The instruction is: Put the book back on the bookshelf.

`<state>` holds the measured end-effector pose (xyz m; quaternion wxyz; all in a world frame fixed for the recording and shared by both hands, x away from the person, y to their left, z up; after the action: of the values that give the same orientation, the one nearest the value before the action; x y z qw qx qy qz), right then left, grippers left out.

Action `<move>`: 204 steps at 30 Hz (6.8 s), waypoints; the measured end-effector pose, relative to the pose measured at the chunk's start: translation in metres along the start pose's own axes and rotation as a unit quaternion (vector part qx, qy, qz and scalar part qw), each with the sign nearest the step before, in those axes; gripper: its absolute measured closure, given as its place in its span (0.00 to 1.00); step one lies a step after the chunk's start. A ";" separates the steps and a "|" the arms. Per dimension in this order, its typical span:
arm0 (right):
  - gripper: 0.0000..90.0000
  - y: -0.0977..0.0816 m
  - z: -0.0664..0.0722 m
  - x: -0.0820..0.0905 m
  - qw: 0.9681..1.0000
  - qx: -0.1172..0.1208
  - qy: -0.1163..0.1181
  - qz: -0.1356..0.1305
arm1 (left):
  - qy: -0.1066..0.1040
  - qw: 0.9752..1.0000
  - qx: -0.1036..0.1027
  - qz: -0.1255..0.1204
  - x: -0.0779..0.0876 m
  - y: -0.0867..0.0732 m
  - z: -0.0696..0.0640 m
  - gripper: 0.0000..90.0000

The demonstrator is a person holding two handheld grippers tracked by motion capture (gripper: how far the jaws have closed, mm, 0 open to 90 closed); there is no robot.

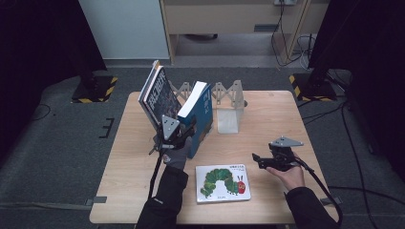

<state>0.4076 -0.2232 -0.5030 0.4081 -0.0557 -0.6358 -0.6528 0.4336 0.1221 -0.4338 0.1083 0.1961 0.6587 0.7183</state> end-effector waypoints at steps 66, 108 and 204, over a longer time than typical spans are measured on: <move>0.18 0.003 -0.004 0.000 1.000 0.000 0.003 -0.009 | 0.067 0.997 0.024 0.005 -0.089 0.059 0.007 0.68; 0.19 0.001 -0.005 0.002 1.000 0.004 -0.004 -0.002 | 0.024 1.000 -0.016 0.003 -0.045 0.020 -0.029 0.66; 0.19 0.000 -0.005 -0.001 1.000 0.008 -0.005 0.007 | -0.037 0.998 -0.005 0.040 -0.041 -0.015 -0.020 0.69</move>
<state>0.4106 -0.2269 -0.5048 0.4099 -0.0604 -0.6425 -0.6446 0.4609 0.0885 -0.4555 0.1044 0.2483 0.6419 0.7179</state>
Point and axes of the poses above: each handheld gripper's, and its own axes: x roughly backward along the jaws, y roughly out of its top, z roughly to its left, the point moved 2 cm from there along -x, roughly forward along the jaws, and after that the axes turned 9 degrees about -x, right-handed, at the moved point
